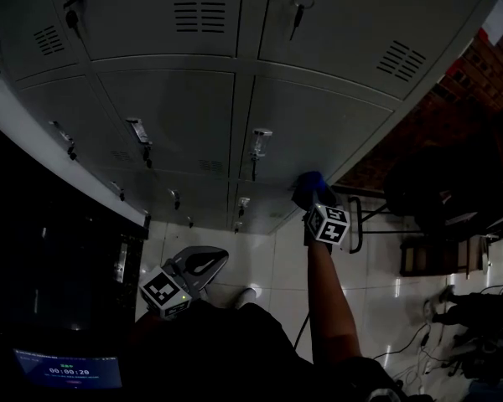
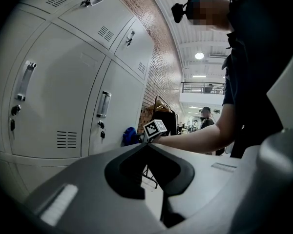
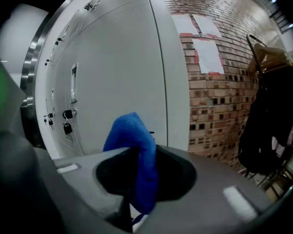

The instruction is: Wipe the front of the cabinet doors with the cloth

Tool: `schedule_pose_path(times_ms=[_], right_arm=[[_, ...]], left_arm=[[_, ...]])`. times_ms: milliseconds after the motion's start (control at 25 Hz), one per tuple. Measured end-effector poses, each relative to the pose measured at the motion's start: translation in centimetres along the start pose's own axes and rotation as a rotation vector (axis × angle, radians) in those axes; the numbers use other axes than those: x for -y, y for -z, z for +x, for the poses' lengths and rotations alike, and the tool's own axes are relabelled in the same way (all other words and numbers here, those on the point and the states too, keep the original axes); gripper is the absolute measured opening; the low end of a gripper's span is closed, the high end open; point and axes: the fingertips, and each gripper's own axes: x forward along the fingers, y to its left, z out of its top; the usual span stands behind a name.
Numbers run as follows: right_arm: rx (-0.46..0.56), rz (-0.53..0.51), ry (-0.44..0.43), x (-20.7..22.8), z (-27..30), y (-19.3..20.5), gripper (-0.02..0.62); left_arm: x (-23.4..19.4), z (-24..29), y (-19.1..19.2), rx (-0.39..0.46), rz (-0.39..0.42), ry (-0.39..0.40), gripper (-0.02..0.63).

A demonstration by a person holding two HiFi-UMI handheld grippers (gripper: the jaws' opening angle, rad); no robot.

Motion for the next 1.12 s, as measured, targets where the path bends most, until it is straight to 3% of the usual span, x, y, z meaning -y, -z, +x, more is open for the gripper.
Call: schedule_pose_path(times_ms=[360, 560, 720, 1120], right_arm=[[-0.002, -0.002, 0.058, 3.4, -0.9, 0.1, 0.067], [0.024, 0.003, 0.035, 2.8, -2.1, -0.1, 0.067], [0.07, -0.022, -0.081, -1.2, -4.0, -1.4, 0.067], [0.126, -0.117, -0.484, -16.5, -13.4, -2.9, 0.067]], left_arm=[[0.6, -0.2, 0.6, -0.01, -0.001, -0.014, 0.0], [0.9, -0.6, 0.5, -0.008, -0.009, -0.015, 0.0], [0.8, -1.1, 0.3, -0.001, -0.008, -0.014, 0.0], [-0.8, -3.6, -0.6, 0.03, 0.013, -0.027, 0.0]])
